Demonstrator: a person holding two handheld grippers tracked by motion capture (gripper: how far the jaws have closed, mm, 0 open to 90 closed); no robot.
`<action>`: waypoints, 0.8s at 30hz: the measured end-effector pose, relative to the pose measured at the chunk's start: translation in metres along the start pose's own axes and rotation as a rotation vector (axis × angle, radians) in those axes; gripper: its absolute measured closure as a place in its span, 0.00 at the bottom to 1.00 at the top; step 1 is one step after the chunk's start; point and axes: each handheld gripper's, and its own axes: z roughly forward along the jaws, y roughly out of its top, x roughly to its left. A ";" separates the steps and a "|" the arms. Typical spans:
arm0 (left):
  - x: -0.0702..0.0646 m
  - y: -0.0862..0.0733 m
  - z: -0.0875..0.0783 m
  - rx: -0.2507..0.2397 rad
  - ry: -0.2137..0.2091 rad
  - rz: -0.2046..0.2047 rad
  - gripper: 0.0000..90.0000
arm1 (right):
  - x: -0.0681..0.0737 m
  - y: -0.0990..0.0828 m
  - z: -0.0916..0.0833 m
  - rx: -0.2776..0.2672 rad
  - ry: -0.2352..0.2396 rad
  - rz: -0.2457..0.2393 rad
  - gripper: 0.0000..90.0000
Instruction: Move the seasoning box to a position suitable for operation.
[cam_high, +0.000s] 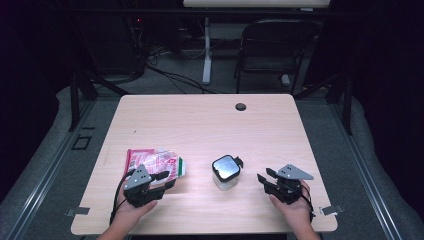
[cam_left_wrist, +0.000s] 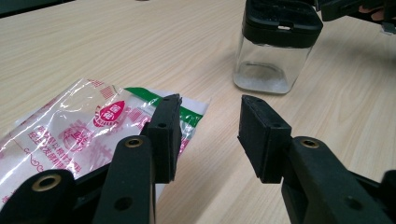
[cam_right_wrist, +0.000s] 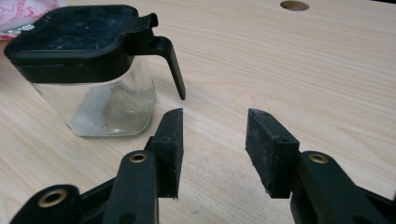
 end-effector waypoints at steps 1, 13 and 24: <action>0.000 0.000 0.001 0.007 -0.001 -0.002 0.65 | 0.000 0.000 0.000 -0.003 -0.002 -0.002 0.62; -0.002 -0.002 0.002 0.006 0.022 -0.002 0.60 | 0.005 0.001 0.005 0.008 -0.012 -0.044 0.68; -0.001 -0.005 -0.005 0.006 -0.007 -0.033 0.64 | 0.006 0.005 0.016 0.032 0.018 -0.045 0.74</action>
